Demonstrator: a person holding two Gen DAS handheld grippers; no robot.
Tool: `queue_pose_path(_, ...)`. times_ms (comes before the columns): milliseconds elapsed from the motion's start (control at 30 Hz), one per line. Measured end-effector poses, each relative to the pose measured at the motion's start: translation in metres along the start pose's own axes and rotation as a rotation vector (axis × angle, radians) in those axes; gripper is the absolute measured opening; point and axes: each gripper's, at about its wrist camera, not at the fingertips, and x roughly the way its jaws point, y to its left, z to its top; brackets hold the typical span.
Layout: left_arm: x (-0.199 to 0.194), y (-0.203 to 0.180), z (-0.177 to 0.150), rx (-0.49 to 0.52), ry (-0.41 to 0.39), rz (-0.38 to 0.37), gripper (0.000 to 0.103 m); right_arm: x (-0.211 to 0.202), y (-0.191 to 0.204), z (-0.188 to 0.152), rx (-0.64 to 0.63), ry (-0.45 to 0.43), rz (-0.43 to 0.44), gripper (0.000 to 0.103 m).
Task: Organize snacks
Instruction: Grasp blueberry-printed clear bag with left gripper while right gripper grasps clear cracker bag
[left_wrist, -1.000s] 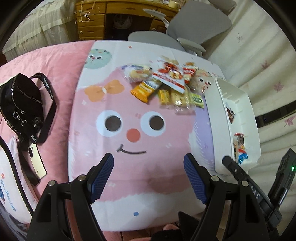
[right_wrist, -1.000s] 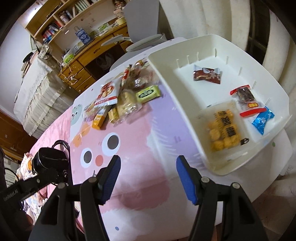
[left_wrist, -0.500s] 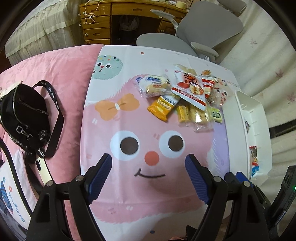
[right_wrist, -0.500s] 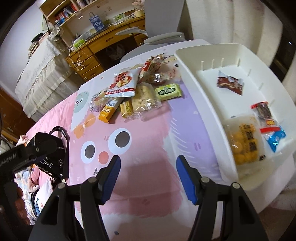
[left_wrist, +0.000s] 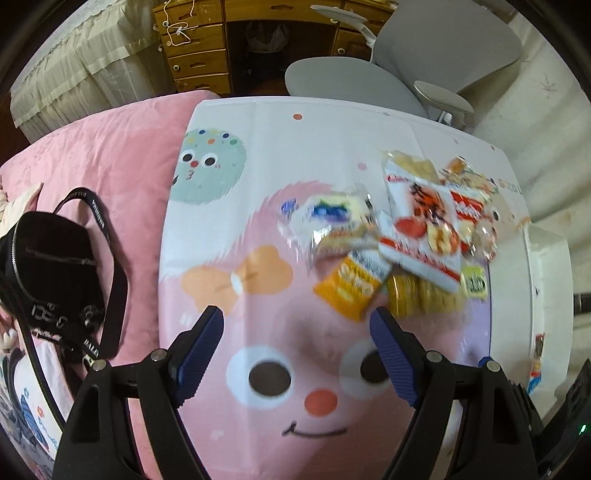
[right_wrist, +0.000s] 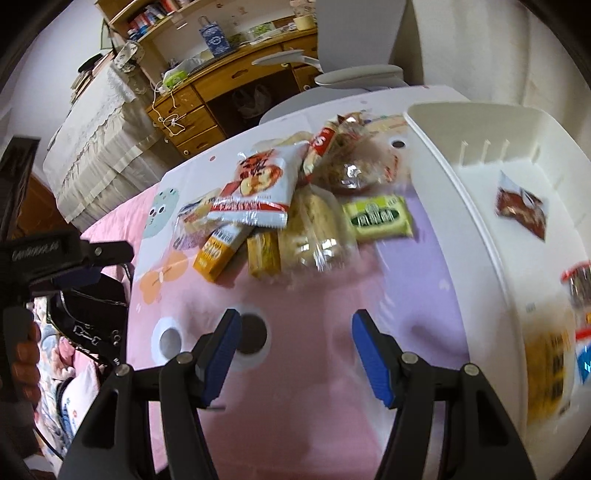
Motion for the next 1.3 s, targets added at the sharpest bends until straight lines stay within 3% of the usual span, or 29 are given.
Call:
queue_pose_path(267, 0.038, -0.006, 0.043, -0.028, 0.033, -0.019, 0.080, 0.030, 0.006, 0.022, -0.089, -0.036, -0.046, 0.070)
queue_pose_path(533, 0.070, 0.001, 0.067, -0.127, 0.056, -0.093, 0.080, 0.055, 0.014, 0.040, -0.169, -0.073, -0.080, 0.072)
queue_pose_path(767, 0.095, -0.003, 0.073, -0.132, 0.109, -0.100, 0.080, 0.073, 0.014, 0.040, -0.237, -0.072, -0.126, 0.075)
queue_pose_path(967, 0.106, -0.009, 0.077, -0.122, 0.122, -0.097, 0.089, 0.079, 0.019, 0.038, -0.296, -0.101, -0.145, 0.078)
queue_pose_path(1300, 0.125, -0.015, 0.076, -0.125, 0.140, -0.091, 0.089, 0.082, 0.023, 0.035, -0.329, -0.115, -0.169, 0.077)
